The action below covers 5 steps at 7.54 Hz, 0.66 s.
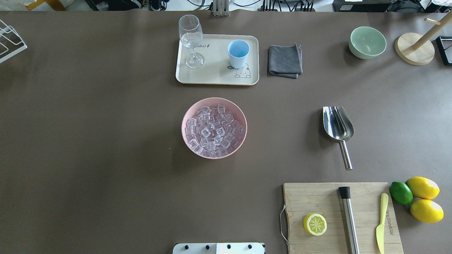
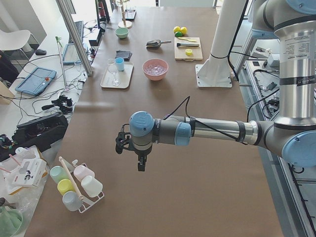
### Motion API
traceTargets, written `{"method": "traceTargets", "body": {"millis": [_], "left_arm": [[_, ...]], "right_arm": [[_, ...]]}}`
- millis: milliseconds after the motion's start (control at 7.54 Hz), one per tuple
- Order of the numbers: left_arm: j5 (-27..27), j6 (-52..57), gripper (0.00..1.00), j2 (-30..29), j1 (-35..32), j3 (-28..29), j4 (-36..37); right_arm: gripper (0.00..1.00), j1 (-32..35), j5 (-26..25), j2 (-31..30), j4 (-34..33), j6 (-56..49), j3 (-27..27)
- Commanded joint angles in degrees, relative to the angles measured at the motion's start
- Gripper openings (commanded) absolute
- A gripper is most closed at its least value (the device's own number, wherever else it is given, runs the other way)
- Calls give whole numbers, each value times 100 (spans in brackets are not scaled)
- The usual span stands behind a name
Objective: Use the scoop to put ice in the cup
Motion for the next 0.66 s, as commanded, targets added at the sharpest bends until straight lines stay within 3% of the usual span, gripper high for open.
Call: {"method": "traceTargets", "body": {"millis": [0,265,530], "left_arm": [[0,0,98,0,0,-3,0],[8,0,98,0,0,-12,0],[8,0,98,9,0,-21,0]], "right_arm": [[100,0,35,18,-9,72,251],[99,-61,244,-35,-79,99,585],[99,-576,457,-44,-62,1077,970]]}}
